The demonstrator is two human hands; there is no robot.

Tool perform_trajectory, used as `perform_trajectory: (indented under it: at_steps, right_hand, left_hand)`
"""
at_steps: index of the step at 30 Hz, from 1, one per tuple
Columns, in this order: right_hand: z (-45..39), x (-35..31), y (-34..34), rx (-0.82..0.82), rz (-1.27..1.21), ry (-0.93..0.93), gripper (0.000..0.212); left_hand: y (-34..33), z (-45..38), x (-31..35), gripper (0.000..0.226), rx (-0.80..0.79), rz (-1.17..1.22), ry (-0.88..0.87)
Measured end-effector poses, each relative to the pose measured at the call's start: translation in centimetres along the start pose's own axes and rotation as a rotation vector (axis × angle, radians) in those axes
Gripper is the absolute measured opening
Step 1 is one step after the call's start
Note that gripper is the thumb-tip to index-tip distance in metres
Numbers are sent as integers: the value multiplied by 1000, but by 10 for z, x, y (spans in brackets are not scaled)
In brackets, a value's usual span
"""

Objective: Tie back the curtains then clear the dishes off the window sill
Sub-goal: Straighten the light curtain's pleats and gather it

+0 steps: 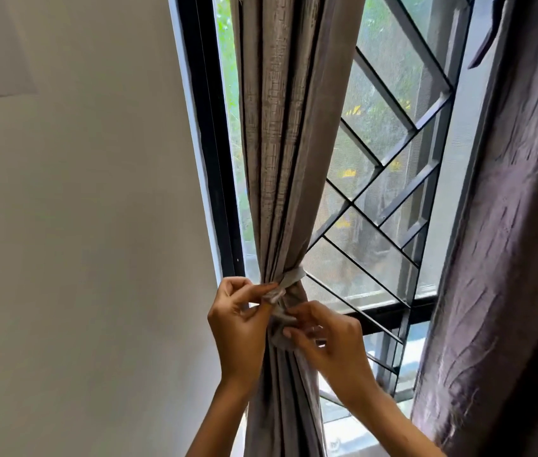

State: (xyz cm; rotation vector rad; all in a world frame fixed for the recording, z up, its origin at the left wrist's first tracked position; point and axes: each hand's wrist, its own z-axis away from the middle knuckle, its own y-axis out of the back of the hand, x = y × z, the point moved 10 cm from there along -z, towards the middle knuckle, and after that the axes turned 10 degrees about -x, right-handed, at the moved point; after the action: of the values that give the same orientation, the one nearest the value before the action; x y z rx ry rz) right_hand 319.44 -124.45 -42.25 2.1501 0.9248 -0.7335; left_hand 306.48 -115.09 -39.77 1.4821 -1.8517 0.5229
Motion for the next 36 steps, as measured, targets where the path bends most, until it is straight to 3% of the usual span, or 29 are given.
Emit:
perform_trajectory:
  at_steps: [2, 7, 10, 12, 16, 21, 26, 30, 33, 36]
  right_hand:
    - [-4, -2, 12, 45, 164, 60, 17]
    - [-12, -49, 40, 293, 670, 326, 9]
    - [-16, -69, 38, 329, 726, 482, 6]
    - [-16, -71, 39, 297, 659, 537, 17]
    - [-17, -75, 39, 282, 611, 610, 30]
    - [-27, -53, 29, 268, 455, 566, 8]
    - [-25, -36, 7, 107, 353, 556, 36]
    - [-30, -35, 7, 149, 307, 552, 28]
    - [-29, -37, 10, 205, 302, 548, 20]
    - [-30, -34, 15, 227, 193, 521, 26]
  left_hand:
    - [4, -1, 6, 15, -20, -81, -78]
    - [-4, 13, 36, 18, -49, -541, -439]
    - [-16, 26, 58, 35, -104, -664, -721]
    - [-18, 27, 64, 39, -141, -708, -820]
    - [-20, 27, 65, 37, -197, -740, -850]
    - [-24, 24, 54, 30, -233, -621, -723]
    - [-16, 16, 46, 30, -239, -464, -606]
    - [-13, 14, 51, 39, -230, -429, -602]
    - [-16, 22, 61, 33, -180, -639, -740]
    - [-27, 32, 68, 24, -144, -927, -938]
